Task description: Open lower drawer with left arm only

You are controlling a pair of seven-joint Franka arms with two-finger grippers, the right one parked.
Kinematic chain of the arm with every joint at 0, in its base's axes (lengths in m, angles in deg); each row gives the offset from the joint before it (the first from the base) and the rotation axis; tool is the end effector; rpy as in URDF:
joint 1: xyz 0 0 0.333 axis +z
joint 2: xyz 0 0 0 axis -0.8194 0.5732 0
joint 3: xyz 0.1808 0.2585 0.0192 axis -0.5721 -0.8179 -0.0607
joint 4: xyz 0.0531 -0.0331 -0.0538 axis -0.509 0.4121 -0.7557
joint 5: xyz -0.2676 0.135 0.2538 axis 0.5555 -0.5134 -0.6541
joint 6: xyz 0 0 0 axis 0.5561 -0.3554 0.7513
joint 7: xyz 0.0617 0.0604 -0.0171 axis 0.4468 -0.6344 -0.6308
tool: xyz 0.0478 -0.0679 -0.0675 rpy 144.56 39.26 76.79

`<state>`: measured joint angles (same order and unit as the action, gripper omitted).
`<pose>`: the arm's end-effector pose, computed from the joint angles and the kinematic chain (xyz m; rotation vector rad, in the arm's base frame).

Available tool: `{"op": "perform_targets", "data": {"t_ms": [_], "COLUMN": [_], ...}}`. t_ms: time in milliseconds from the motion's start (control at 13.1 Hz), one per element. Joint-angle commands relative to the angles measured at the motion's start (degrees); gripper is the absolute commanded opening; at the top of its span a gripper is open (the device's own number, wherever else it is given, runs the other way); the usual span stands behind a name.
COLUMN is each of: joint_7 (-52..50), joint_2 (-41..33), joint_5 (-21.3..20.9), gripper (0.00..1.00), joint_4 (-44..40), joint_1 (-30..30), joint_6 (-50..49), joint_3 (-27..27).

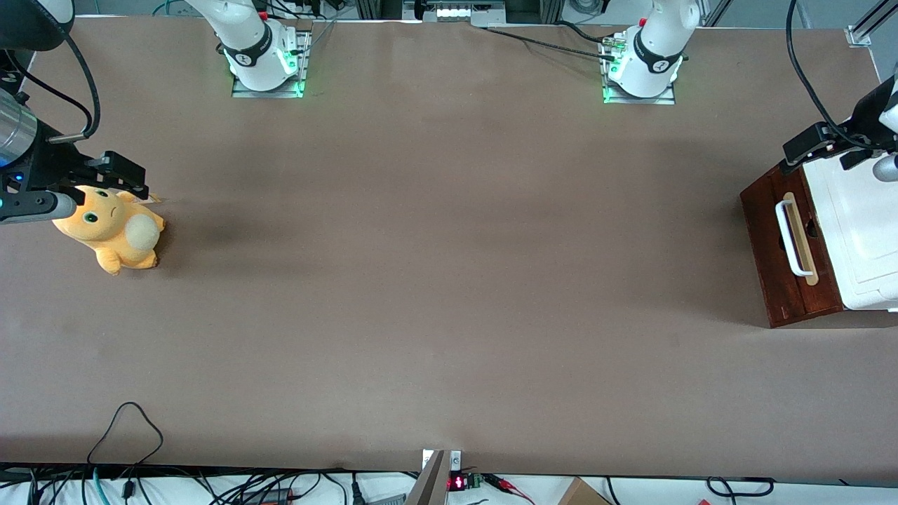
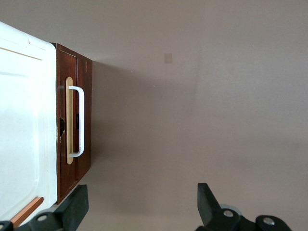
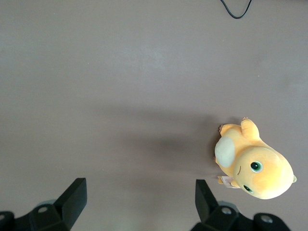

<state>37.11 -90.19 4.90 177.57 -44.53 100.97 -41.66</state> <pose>0.5355 0.0242 0.6143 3.1340 0.1654 -0.0149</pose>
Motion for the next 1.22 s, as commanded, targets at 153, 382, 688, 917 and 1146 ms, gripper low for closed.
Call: {"op": "perform_targets", "data": {"t_ms": [153,382,688,917,1146], "joint_7": [-0.46,0.24,0.24,-0.55,-0.37], "joint_2": [-0.38,-0.29,0.06,0.24,0.15], "joint_5": [-0.76,-0.76,-0.67,-0.76,-0.76], "gripper": [1.00,1.00,1.00,1.00,1.00], "joint_4": [-1.06,-1.24,-1.24,-1.32,-1.32], "joint_1": [0.14,0.23,0.23,0.14,-0.21], "joint_6": [-0.92,-0.92,-1.36,-1.54,-1.89], "joint_3": [0.27,0.18,0.62,1.06,1.24]}}
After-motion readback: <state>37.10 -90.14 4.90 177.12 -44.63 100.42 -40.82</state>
